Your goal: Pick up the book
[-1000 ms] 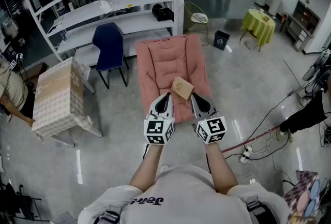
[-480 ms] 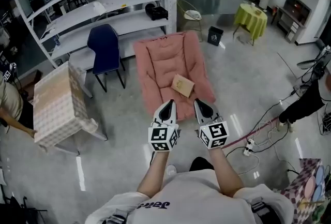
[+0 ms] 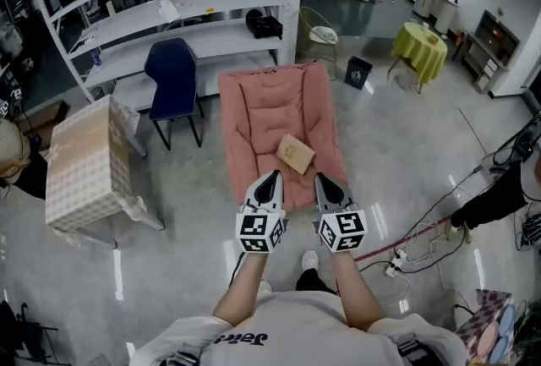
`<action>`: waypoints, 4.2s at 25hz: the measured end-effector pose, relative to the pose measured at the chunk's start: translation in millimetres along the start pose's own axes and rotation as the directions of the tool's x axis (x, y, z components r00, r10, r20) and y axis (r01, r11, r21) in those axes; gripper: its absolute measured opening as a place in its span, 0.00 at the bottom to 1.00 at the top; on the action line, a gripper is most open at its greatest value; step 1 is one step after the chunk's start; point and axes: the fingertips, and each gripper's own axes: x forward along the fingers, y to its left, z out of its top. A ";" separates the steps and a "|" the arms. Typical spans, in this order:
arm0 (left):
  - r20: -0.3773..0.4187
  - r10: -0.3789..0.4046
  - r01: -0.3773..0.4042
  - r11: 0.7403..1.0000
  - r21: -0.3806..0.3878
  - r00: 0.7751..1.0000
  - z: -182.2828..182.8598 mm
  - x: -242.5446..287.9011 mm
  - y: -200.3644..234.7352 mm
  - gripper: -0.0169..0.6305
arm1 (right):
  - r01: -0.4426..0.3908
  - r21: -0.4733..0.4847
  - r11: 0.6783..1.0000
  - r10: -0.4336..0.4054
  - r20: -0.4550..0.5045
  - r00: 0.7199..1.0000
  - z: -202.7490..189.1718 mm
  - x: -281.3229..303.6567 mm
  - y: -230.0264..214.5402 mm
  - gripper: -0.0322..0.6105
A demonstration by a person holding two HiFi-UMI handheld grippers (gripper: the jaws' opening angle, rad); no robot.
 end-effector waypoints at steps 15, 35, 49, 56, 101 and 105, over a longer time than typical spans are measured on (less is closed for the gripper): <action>0.051 0.187 -0.189 0.980 0.057 0.981 -13.8 142.2 -19.1 0.05 | -0.136 0.023 0.990 0.137 -0.038 0.990 -0.9 90.8 -149.0 0.07; -0.258 0.189 -0.201 0.980 -0.018 0.948 -162.6 276.3 85.3 0.05 | -0.165 0.116 0.979 0.200 -0.455 0.868 -159.2 240.4 -217.0 0.07; -0.451 0.080 -0.188 0.961 -0.201 0.889 -307.0 359.4 194.0 0.05 | -0.253 0.092 0.963 0.241 -0.714 0.657 -322.6 363.6 -243.2 0.07; -0.499 0.014 -0.145 0.964 -0.223 0.867 -376.0 385.0 219.9 0.05 | -0.300 0.157 0.941 0.294 -0.817 0.495 -415.9 400.7 -255.6 0.26; -0.541 -0.006 -0.170 0.947 -0.274 0.841 -438.2 381.1 285.5 0.05 | -0.242 0.359 0.901 0.402 -0.903 0.155 -612.0 439.8 -238.8 0.40; -0.515 0.009 -0.202 0.926 -0.320 0.857 -421.6 376.3 278.8 0.05 | -0.197 0.415 0.888 0.455 -0.854 0.252 -576.4 432.6 -235.9 0.40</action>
